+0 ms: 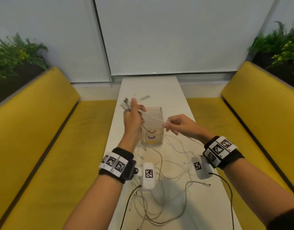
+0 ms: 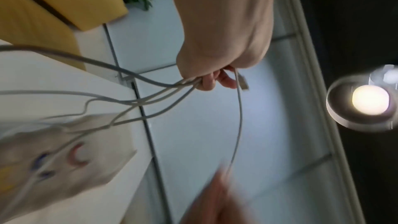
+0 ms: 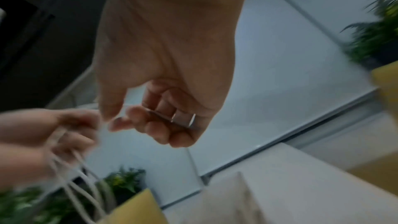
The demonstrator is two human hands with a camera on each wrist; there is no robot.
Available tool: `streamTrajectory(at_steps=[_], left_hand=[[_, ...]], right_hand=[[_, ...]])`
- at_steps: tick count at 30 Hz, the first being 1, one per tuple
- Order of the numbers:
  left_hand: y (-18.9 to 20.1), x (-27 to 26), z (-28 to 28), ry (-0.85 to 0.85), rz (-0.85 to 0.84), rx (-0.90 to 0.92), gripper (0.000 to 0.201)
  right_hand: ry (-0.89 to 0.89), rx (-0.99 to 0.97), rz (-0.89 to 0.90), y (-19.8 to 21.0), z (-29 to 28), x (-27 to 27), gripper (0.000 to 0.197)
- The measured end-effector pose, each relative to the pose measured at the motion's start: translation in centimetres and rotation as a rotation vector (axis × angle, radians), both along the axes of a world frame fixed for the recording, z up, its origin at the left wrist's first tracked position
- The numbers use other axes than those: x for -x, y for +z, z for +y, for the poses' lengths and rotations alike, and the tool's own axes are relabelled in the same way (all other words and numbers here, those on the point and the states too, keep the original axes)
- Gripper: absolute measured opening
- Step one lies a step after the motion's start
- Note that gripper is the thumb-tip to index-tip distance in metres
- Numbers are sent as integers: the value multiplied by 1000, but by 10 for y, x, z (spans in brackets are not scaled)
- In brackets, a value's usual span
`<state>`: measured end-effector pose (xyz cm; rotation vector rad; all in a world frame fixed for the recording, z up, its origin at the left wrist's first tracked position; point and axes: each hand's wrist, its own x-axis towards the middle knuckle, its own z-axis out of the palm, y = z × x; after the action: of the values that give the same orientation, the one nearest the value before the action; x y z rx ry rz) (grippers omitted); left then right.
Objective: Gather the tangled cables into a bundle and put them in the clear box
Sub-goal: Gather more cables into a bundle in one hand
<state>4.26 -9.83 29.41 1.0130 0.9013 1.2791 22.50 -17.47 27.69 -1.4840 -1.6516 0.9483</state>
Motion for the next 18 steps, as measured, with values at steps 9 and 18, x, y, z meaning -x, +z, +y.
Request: streamTrajectory(at_steps=[9, 18], left_hand=[[34, 15, 3, -244, 59, -153, 25], [-1, -13, -20, -422, 663, -397, 40]], right_hand=[[-173, 171, 137, -18, -26, -21, 44], [112, 106, 82, 32, -25, 0, 24]])
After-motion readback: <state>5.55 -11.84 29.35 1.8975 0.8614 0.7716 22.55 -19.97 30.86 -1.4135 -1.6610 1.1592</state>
